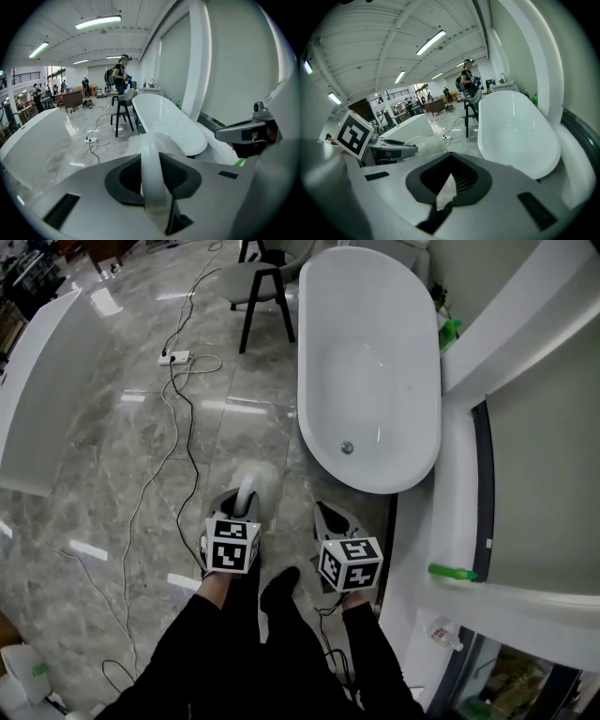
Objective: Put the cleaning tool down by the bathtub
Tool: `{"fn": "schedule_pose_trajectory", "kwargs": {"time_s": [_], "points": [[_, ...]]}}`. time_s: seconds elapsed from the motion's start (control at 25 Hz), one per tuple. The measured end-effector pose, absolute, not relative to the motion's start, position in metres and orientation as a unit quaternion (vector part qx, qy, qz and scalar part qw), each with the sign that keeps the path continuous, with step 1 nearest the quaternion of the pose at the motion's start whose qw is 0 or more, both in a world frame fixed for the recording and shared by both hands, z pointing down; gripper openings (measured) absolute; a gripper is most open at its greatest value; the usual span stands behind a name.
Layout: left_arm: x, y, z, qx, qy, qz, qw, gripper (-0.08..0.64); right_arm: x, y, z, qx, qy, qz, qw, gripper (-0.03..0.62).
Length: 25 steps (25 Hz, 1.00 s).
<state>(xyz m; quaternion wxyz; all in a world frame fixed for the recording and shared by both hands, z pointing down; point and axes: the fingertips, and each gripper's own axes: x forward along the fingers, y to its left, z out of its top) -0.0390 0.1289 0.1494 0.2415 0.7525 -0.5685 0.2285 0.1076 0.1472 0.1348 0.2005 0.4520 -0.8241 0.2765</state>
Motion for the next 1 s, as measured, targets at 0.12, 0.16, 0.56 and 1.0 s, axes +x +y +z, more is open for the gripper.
{"fn": "schedule_pose_trajectory", "kwargs": {"time_s": [0.12, 0.16, 0.56, 1.0], "points": [[-0.057, 0.112, 0.158, 0.744, -0.577, 0.231, 0.245, 0.097, 0.09, 0.13, 0.141, 0.442, -0.827, 0.277, 0.207, 0.0], [-0.062, 0.105, 0.161, 0.744, -0.578, 0.23, 0.245, 0.097, 0.085, 0.124, 0.144, 0.44, -0.828, 0.277, 0.209, 0.0], [-0.11, 0.031, 0.215, 0.748, -0.553, 0.243, 0.275, 0.097, 0.021, 0.055, 0.188, 0.427, -0.821, 0.29, 0.244, 0.0], [-0.137, -0.034, 0.314, 0.757, -0.532, 0.251, 0.285, 0.097, -0.011, 0.0, 0.291, 0.425, -0.807, 0.305, 0.276, 0.0]]}}
